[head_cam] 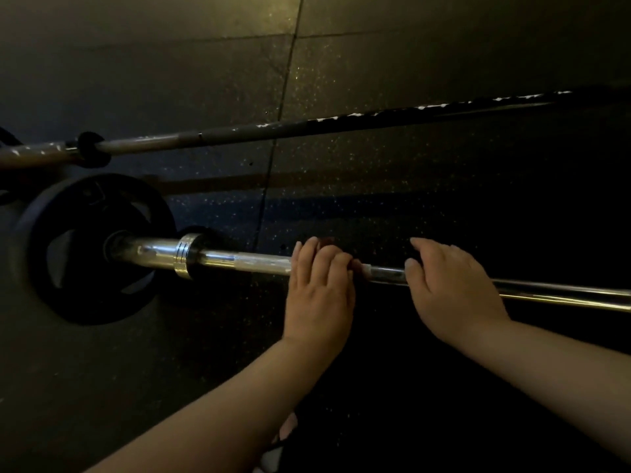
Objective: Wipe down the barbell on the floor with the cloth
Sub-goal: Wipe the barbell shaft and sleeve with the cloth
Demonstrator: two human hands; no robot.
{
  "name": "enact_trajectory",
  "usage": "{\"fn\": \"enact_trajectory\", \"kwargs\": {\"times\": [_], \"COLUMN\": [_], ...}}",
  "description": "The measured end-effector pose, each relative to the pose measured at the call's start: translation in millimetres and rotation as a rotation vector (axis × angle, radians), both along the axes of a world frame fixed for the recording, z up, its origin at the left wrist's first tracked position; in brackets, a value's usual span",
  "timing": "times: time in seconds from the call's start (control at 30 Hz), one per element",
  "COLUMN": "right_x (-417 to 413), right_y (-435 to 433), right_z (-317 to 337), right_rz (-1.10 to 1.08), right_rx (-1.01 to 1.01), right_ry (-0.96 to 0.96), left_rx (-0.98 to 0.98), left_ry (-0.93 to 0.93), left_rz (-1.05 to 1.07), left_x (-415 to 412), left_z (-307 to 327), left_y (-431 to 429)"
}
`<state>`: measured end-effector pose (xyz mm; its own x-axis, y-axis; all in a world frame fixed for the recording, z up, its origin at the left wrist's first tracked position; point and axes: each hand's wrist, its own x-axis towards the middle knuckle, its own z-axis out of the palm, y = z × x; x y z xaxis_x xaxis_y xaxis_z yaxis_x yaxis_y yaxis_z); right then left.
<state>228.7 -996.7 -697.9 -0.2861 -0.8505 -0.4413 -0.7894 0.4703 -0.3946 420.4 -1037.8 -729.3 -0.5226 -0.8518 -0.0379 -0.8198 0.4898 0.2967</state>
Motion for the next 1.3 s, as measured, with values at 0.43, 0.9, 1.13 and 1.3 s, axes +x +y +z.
{"fn": "enact_trajectory", "kwargs": {"times": [0.43, 0.9, 1.13, 1.3], "right_x": [18, 53, 51, 73], "right_y": [7, -5, -8, -5], "right_z": [-26, -23, -27, -27], "right_rz": [-0.065, 0.012, 0.030, 0.168], "right_rx": [-0.199, -0.203, -0.213, -0.252], "right_ry": [0.217, 0.218, 0.219, 0.240], "left_rx": [0.002, 0.051, 0.009, 0.005], "left_ry": [0.092, 0.061, 0.149, 0.091], "left_rz": [0.166, 0.082, 0.215, -0.002], "left_x": [2, -12, 41, 21], "left_z": [-5, -2, 2, -2], "left_y": [-2, 5, -24, -9]}}
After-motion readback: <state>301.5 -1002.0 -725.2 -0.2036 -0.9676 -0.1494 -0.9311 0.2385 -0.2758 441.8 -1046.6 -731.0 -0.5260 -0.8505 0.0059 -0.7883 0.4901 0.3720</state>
